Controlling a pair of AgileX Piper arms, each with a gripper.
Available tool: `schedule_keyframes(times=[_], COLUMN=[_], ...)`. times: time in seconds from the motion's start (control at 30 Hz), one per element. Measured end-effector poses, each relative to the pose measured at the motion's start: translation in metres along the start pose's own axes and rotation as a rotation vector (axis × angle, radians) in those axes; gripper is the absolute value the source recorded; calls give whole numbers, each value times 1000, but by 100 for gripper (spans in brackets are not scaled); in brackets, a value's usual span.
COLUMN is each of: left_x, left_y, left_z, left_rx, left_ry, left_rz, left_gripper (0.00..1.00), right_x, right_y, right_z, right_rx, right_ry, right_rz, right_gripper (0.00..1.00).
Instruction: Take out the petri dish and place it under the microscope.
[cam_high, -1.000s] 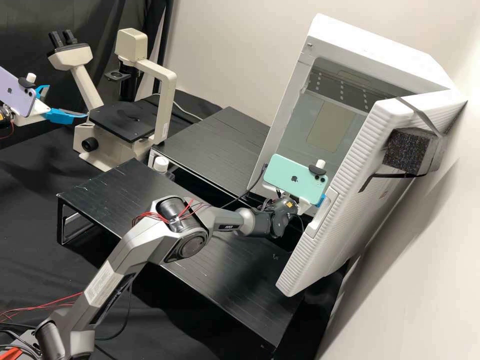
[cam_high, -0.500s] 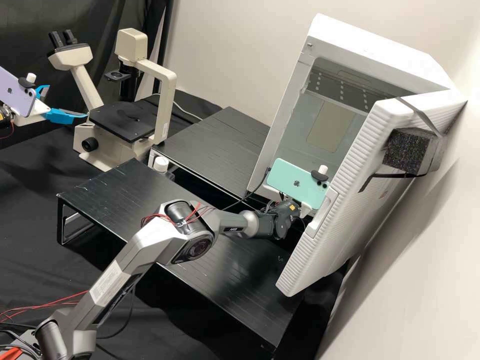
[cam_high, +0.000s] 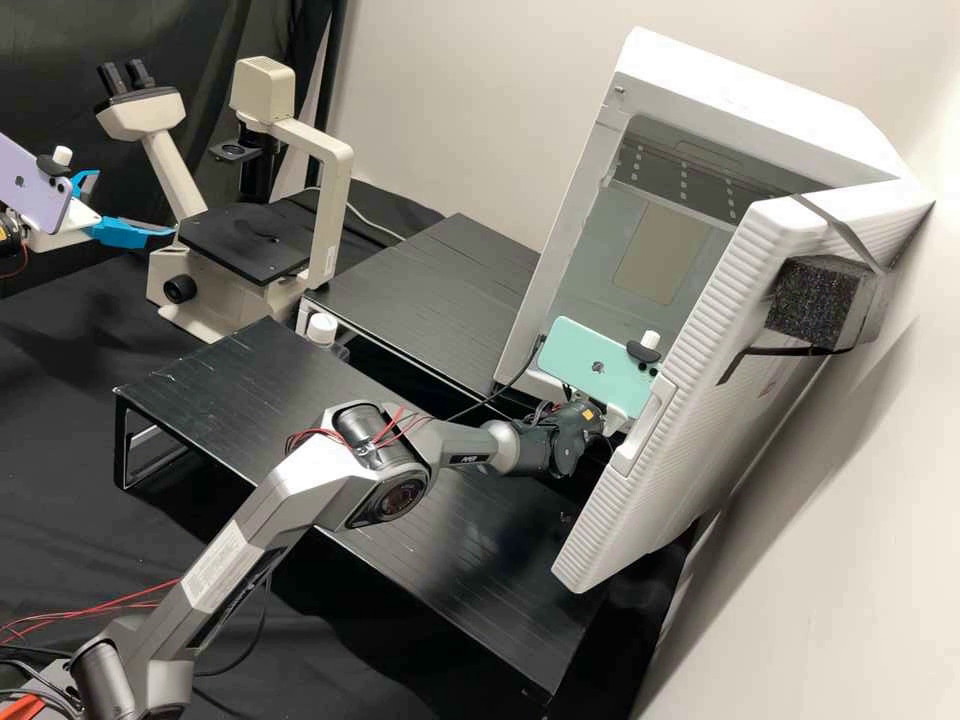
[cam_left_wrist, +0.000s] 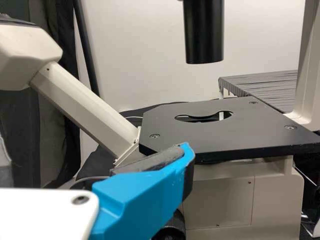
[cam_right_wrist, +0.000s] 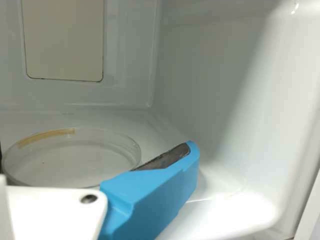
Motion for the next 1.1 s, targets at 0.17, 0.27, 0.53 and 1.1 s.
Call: schedule_keyframes(times=[0.17,0.27,0.53,1.1], left_x=[0,0,0,0], left_y=[0,0,0,0], left_z=[0,0,0,0], left_rx=[0,0,0,0], left_ry=[0,0,0,0], left_rz=[0,0,0,0], left_gripper=[100,100,100,100], right_x=[0,1,1,2], right_y=[-1,-3,-3,-5], right_z=[-1,-2,-2,-4], right_rx=[0,0,0,8], right_ry=[-7,-7,-7,-5], right_rz=[-4,-8,-8,-8], right_gripper=[0,0,0,0])
